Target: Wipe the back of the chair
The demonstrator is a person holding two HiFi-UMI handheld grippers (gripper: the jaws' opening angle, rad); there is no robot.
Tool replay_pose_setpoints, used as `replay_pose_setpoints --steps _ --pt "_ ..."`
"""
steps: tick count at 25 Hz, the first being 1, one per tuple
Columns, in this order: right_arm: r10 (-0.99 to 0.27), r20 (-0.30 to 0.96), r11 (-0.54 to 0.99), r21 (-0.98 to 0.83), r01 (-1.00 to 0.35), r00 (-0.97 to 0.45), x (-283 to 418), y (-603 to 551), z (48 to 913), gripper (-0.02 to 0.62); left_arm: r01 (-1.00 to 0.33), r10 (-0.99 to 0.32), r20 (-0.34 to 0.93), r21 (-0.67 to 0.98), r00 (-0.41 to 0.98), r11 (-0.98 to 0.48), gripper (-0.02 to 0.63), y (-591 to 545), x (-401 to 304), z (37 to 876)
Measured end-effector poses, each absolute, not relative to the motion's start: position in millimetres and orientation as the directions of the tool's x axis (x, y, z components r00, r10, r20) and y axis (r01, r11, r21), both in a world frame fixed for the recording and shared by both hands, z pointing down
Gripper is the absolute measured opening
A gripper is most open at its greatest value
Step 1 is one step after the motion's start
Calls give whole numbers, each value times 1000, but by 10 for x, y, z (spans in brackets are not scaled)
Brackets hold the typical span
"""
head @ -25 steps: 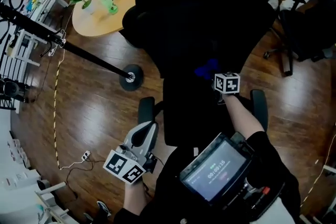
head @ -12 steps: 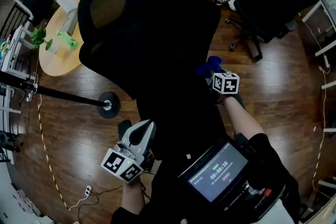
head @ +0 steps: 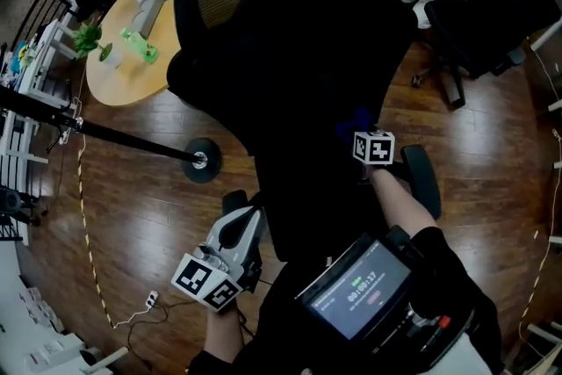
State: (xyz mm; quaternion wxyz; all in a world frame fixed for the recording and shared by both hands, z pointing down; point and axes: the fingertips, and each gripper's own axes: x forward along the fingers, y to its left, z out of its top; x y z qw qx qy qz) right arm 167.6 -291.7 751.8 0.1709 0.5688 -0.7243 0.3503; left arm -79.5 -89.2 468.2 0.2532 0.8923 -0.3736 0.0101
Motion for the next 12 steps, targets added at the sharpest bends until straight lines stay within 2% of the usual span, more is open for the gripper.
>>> replay_pose_setpoints --steps 12 --pt "-507 669 372 -399 -838 -544 -565 -2726 7876 56 -842 -844 244 399 479 -363 6 -332 -2005 4658"
